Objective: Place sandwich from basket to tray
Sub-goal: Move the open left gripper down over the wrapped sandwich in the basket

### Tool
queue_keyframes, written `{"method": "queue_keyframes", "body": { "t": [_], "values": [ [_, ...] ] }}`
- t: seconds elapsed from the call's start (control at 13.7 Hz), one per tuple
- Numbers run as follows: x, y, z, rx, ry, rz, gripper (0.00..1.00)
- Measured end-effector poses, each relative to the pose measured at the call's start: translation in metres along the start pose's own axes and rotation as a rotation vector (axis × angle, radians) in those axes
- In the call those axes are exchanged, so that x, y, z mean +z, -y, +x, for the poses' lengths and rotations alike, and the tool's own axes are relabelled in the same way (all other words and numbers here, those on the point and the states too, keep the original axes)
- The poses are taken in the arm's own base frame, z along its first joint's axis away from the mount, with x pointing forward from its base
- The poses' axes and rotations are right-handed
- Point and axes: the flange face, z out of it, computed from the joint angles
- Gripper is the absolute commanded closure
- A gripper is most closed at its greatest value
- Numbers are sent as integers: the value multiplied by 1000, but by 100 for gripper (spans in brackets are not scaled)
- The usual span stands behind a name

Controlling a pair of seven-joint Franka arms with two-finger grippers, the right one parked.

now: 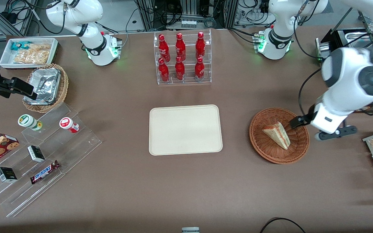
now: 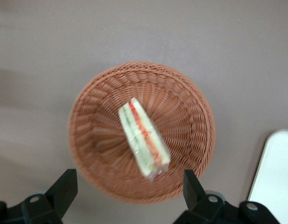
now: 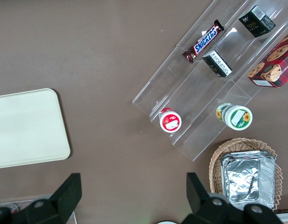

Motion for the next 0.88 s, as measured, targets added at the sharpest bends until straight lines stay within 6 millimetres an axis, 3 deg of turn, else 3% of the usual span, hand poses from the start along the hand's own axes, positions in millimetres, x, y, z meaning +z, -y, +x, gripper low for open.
{"method": "queue_keyframes", "body": {
  "t": [0.22,0.36,0.66,0.88],
  "values": [
    [59,-7,-36,-279,-35,-32,0],
    [72,-9,-53,-383,-13,-20,0],
    [95,-4,-64,-446,24,8,0],
    [126,-6,-58,-462,7,-25,0]
  ]
}}
